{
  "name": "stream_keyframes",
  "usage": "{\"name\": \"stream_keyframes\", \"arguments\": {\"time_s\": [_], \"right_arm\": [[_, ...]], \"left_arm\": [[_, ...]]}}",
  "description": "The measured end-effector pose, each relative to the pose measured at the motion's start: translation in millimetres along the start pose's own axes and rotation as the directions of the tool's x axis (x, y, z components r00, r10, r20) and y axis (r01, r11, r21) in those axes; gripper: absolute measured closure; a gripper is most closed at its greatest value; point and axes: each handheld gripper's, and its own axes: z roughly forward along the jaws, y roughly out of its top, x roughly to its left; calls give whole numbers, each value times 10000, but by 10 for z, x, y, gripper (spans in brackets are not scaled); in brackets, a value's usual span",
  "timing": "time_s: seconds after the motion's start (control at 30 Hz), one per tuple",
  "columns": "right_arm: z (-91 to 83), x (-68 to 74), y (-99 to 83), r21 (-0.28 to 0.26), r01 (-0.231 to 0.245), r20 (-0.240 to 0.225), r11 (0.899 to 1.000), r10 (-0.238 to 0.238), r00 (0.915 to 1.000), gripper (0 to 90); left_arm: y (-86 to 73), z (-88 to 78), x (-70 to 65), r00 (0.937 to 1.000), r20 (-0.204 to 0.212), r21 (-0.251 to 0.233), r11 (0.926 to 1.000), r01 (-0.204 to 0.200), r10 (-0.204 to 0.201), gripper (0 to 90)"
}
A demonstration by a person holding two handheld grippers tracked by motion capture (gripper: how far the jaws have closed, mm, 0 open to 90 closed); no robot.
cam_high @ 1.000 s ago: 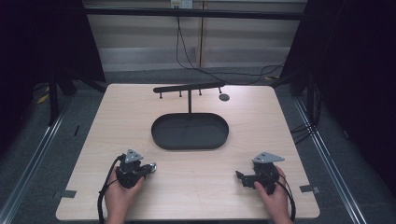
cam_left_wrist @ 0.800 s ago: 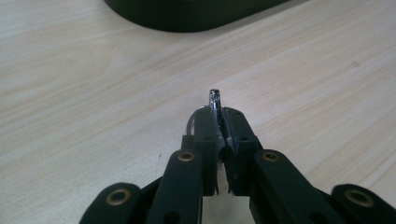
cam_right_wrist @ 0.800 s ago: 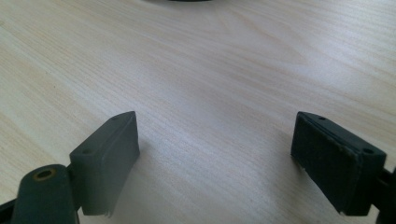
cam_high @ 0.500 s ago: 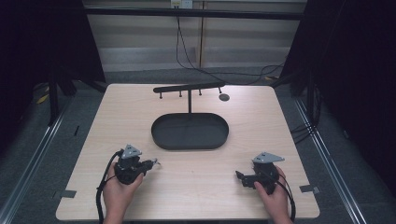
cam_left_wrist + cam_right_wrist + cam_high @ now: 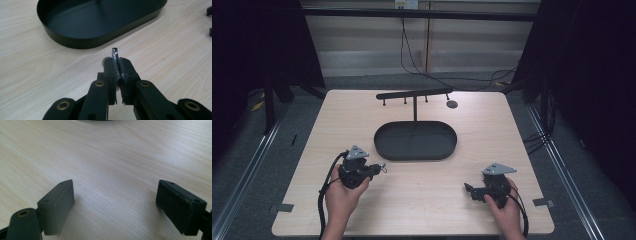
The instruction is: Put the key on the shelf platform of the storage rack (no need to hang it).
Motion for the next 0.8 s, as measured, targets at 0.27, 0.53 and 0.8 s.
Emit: {"name": "stream_keyframes", "arguments": {"time_s": [0.27, 0.53, 0.8], "right_arm": [[0, -1, 0, -3, 12, 0, 10000, -12, 10000, 148], [0, 0, 0, -1, -1, -1, 10000, 1, 10000, 148], [0, 0, 0, -1, -1, 0, 10000, 1, 10000, 148]], "left_arm": [[156, 53, -51, 9997, 101, 123, 9996, -246, 244, 852], [268, 105, -59, 9998, 36, 36, 9998, -218, 218, 852], [396, 153, -81, 9997, -6, -144, 9996, -241, 241, 851]]}}
